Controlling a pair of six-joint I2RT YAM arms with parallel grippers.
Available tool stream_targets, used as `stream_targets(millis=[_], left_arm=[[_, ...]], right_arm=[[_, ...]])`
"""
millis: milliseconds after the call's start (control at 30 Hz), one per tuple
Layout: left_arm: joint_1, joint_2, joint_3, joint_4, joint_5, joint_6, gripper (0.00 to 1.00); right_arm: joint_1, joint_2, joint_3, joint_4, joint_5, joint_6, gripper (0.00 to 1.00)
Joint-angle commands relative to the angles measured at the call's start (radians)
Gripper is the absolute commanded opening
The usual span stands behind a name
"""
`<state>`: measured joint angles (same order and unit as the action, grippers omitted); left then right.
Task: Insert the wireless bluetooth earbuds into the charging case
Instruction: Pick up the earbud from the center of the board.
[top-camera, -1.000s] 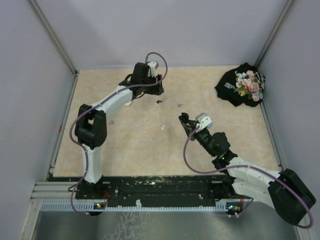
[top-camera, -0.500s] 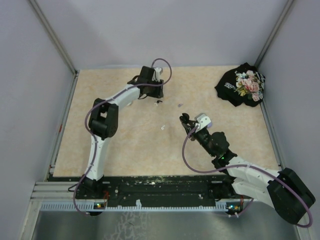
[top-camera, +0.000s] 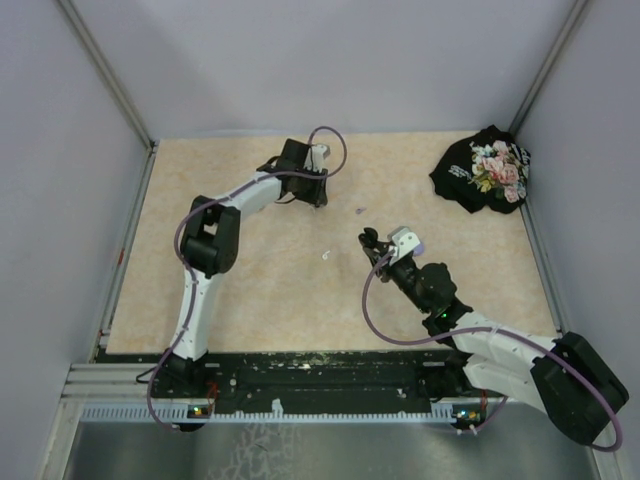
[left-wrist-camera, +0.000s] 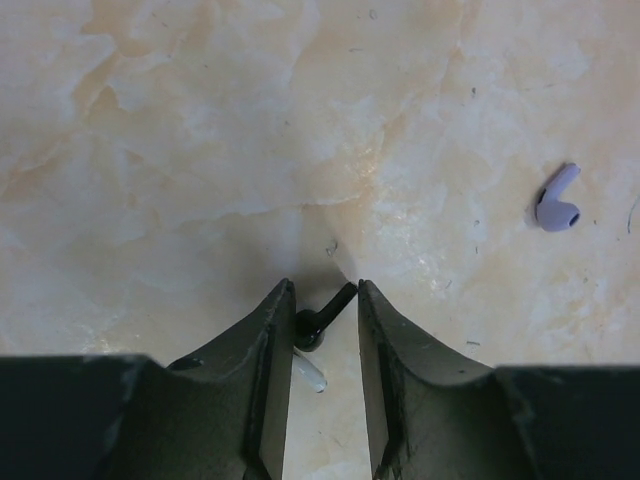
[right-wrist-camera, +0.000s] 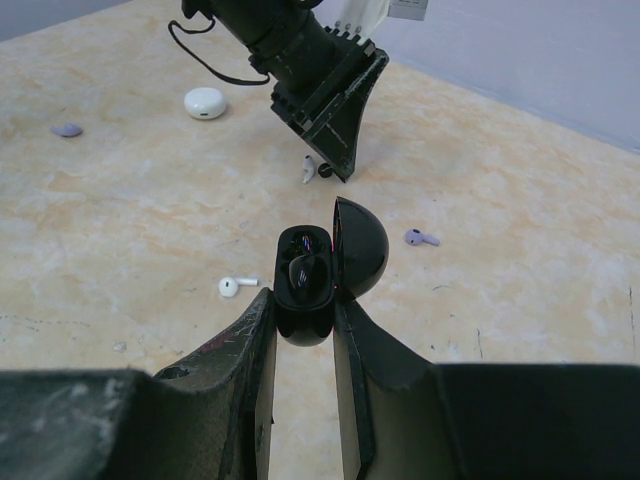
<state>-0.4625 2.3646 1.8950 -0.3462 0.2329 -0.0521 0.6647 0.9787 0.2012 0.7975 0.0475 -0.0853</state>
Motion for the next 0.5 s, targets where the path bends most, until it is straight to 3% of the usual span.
stream_targets(millis=[0, 300, 467], left_arm=[[0.002, -0.025, -0.047, -0.029, 0.108, 0.068, 0.36], [-0.017, -0.111, -0.195, -0.033, 0.245, 0.201, 0.32], [-0.025, -0.151, -0.247, -0.040, 0.220, 0.243, 0.31]], right_arm=[[-0.004, 0.006, 0.010, 0.054, -0.016, 0.017, 0.00], [-0.005, -0.005, 0.010, 0.046, -0.020, 0.025, 0.00], [-0.005, -0.014, 0.010, 0.041, -0.027, 0.032, 0.00]])
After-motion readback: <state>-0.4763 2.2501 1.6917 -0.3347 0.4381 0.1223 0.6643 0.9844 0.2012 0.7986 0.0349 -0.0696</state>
